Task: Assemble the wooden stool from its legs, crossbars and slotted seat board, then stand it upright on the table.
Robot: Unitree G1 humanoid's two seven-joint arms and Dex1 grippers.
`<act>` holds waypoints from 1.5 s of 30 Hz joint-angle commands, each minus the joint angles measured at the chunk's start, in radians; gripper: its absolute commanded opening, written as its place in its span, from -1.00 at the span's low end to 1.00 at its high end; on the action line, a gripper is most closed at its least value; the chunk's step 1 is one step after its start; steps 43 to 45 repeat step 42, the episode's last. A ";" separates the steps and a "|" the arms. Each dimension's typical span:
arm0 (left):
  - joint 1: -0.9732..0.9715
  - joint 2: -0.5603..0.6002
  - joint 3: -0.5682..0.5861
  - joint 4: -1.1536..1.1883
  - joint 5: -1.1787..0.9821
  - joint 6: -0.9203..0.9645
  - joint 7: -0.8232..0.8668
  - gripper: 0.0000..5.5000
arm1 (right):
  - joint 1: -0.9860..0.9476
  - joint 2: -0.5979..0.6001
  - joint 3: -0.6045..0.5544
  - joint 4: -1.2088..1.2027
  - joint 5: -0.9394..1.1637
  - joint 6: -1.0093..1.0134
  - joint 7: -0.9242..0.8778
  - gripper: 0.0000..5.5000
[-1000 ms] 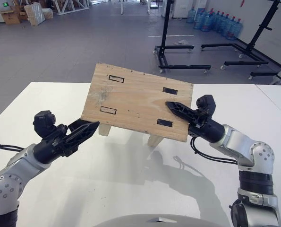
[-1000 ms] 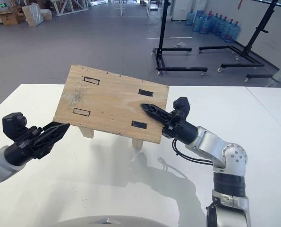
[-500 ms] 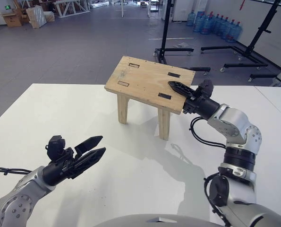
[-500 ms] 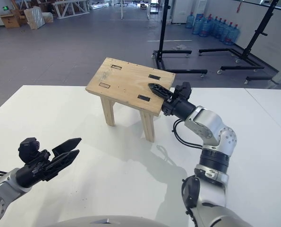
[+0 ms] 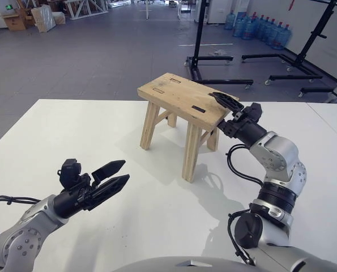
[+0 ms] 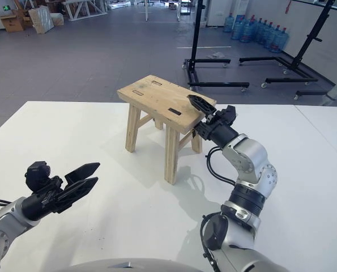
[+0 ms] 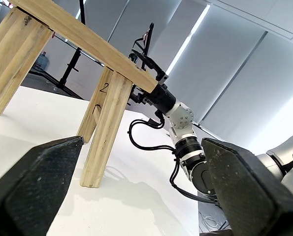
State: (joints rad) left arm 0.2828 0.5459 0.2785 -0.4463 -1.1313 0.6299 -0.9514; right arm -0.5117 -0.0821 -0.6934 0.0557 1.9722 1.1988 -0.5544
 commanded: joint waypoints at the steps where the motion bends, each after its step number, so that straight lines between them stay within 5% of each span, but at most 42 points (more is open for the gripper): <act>1: -0.030 0.020 0.011 0.015 -0.013 0.024 0.013 0.60 | 0.077 -0.003 0.006 -0.081 0.000 -0.010 0.067 0.31; 13: -0.072 0.009 0.002 0.038 -0.004 0.022 0.022 0.60 | 0.479 -0.128 0.119 -0.307 0.000 -0.028 0.483 0.31; 16: -0.088 0.008 0.002 0.055 0.007 0.012 0.017 0.60 | 0.584 -0.282 0.222 -0.358 -0.015 0.051 0.638 0.31; 19: -0.153 -0.019 -0.023 0.083 0.070 -0.040 0.034 0.60 | 0.557 -0.314 0.371 -0.369 -0.279 0.033 0.771 0.31; 23: -0.282 -0.104 -0.096 0.105 0.227 -0.172 0.091 0.60 | 0.484 -0.307 0.593 -0.319 -0.707 -0.206 1.069 0.31; 26: -0.359 -0.195 -0.145 0.112 0.347 -0.289 0.170 0.60 | 0.407 -0.236 0.724 -0.228 -1.055 -0.571 1.207 0.31; 32: -0.502 -0.303 -0.214 0.194 0.652 -0.504 0.371 0.60 | 0.322 -0.101 0.721 0.067 -1.511 -1.174 1.080 0.31; 38: -0.635 -0.408 -0.270 0.358 1.017 -0.783 0.653 0.60 | 0.302 -0.036 0.737 0.013 -1.626 -1.529 1.123 0.31; 45: -0.665 -0.465 -0.272 0.433 1.099 -0.905 0.765 0.60 | 0.234 0.030 0.711 -0.043 -1.741 -1.679 0.993 0.31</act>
